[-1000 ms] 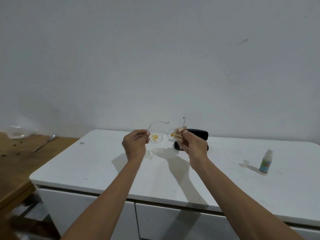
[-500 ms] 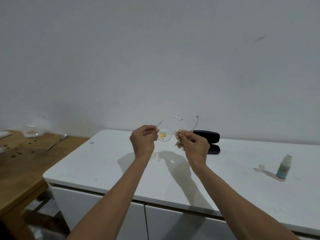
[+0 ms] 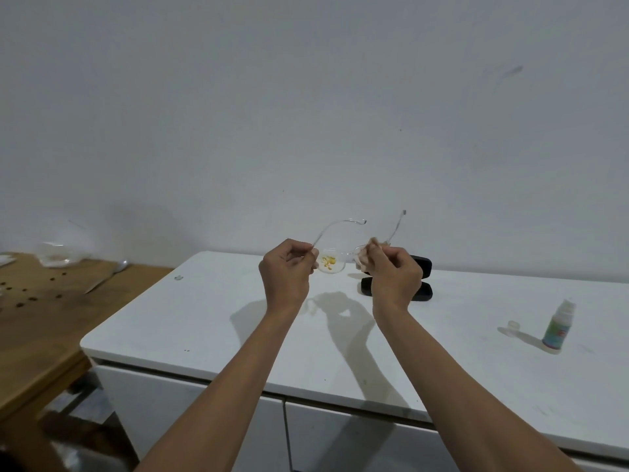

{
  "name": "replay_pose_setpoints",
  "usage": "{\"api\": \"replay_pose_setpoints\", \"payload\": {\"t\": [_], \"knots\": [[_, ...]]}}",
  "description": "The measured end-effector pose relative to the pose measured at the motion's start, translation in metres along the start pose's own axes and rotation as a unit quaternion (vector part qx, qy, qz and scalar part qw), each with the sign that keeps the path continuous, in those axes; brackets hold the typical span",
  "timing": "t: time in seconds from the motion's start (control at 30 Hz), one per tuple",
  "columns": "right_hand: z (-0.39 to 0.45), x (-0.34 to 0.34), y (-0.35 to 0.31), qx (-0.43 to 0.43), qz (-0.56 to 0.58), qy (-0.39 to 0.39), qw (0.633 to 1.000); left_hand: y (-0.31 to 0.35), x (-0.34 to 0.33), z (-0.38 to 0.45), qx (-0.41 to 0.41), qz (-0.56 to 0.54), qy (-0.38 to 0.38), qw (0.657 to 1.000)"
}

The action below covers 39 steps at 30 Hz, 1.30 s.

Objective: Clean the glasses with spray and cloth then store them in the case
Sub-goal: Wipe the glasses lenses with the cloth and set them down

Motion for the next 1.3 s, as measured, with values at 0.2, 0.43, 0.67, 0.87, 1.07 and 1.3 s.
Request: {"api": "replay_pose_setpoints", "payload": {"t": [0.2,0.43,0.67,0.87,1.07,1.3], "knots": [[-0.002,-0.016,-0.008,-0.015,0.063,-0.024,0.998,0.015,-0.013,-0.005,-0.031,-0.017,0.020,0.999],[0.002,0.009,-0.014,-0.016,-0.038,-0.263,0.964,0.006,0.006,0.005,-0.010,-0.008,0.036,0.999],[-0.003,0.020,-0.020,0.014,-0.048,-0.179,0.983,0.003,0.013,-0.001,0.002,-0.010,0.032,0.999],[-0.001,-0.001,-0.024,-0.005,0.074,-0.069,0.995,0.018,-0.005,-0.012,-0.009,-0.057,0.029,0.998],[-0.005,-0.008,-0.026,-0.007,0.119,-0.094,0.988,0.027,-0.016,-0.014,-0.029,-0.057,0.052,0.997],[0.001,0.005,-0.025,0.010,-0.018,-0.198,0.980,0.021,-0.011,-0.009,-0.015,-0.037,0.064,0.997]]}}
Point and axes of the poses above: each hand's wrist, its own z-axis towards the middle knuckle, its own x-axis out of the back of the hand, y = z × x, the point moved 3 cm from there along z, towards the middle knuckle, and after that the axes turned 7 degrees about -y, right-handed, at the moved point
